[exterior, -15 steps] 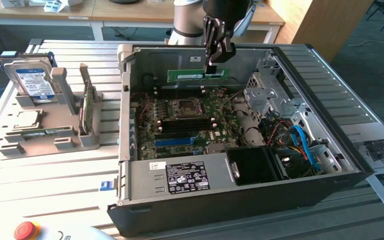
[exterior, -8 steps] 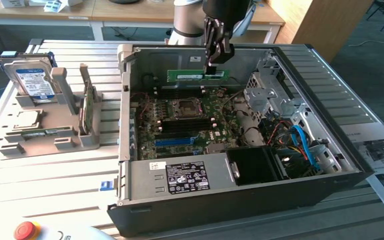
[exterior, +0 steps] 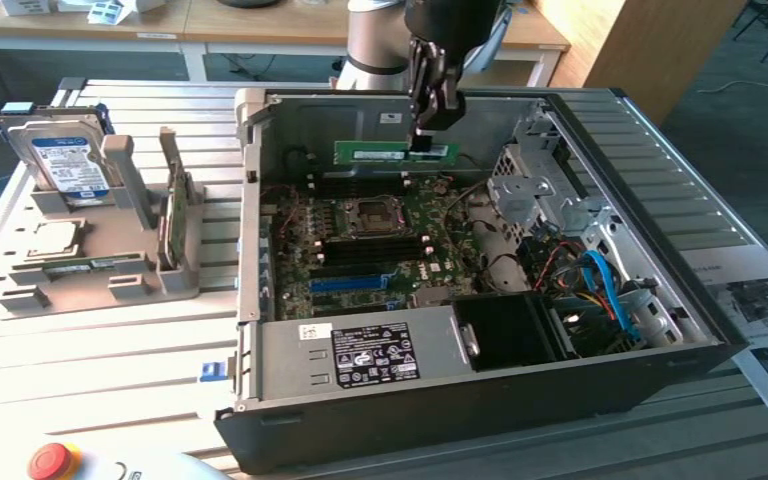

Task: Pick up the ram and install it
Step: 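Pick up the ram and move it above insertion slot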

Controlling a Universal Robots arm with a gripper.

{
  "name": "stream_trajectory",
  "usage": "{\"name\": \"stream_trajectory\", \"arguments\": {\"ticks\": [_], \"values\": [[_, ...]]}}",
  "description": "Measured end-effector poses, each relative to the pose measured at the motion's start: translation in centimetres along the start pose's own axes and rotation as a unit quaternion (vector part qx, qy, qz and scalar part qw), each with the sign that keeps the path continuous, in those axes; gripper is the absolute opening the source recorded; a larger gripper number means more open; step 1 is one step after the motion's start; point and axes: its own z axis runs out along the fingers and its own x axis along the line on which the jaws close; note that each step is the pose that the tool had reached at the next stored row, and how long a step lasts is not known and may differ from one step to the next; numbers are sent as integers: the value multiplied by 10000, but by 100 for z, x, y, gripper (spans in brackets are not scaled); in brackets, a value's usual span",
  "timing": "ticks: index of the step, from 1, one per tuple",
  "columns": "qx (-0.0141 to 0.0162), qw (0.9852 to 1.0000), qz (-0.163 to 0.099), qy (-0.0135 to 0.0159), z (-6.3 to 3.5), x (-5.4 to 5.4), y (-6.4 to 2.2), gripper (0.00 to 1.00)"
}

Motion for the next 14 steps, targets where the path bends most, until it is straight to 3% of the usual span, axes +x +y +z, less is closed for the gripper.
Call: {"name": "stream_trajectory", "arguments": {"ticks": [14], "values": [[0, 9999, 118, -2, 173, 2, 21, 12]]}}
